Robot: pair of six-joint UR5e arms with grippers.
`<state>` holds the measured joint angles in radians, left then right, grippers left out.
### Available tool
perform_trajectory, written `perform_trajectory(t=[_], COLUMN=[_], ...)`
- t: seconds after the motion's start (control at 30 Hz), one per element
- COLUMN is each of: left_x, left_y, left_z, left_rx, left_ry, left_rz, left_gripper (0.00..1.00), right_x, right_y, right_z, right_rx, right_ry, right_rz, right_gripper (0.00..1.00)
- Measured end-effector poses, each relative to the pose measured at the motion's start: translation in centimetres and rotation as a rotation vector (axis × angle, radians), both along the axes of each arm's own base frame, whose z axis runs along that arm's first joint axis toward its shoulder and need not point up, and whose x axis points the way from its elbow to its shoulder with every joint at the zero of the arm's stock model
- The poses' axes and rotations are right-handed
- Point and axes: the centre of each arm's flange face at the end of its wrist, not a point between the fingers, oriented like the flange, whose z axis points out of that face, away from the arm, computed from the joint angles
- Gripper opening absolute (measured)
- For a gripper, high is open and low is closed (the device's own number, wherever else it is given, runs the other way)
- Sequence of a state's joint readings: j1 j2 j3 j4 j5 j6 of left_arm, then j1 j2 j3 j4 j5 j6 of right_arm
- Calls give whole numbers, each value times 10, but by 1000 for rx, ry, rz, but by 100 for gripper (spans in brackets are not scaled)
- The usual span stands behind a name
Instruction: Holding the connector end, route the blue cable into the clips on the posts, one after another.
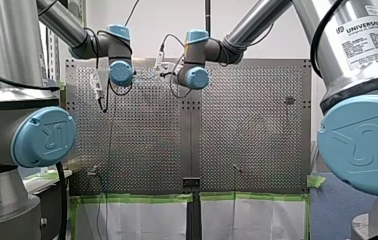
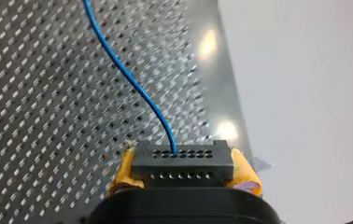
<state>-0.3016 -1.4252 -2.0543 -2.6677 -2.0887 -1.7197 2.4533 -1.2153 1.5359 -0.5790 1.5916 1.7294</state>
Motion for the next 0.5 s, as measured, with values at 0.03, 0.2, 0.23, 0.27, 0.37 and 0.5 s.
perform_trajectory(t=[0.03, 0.2, 0.23, 0.27, 0.37, 0.5], left_x=[2, 10, 12, 12, 14, 18], left_y=[1, 6, 7, 8, 11, 16], left_z=[3, 16, 18, 19, 24, 32], left_rx=[0, -1, -2, -2, -2, 2], left_ry=[-1, -12, -13, -15, -22, -30], left_rz=[2, 15, 18, 21, 30, 46], left_gripper=[0, 0, 0, 0, 0, 0], right_x=[2, 13, 15, 17, 22, 31], right_y=[0, -5, -6, -7, -11, -18], right_z=[2, 2, 2, 2, -1, -10], right_rx=[1, 11, 12, 13, 21, 41], right_ry=[-2, 4, 5, 6, 16, 42], right_rz=[3, 9, 10, 10, 11, 11], right_gripper=[0, 0, 0, 0, 0, 0])
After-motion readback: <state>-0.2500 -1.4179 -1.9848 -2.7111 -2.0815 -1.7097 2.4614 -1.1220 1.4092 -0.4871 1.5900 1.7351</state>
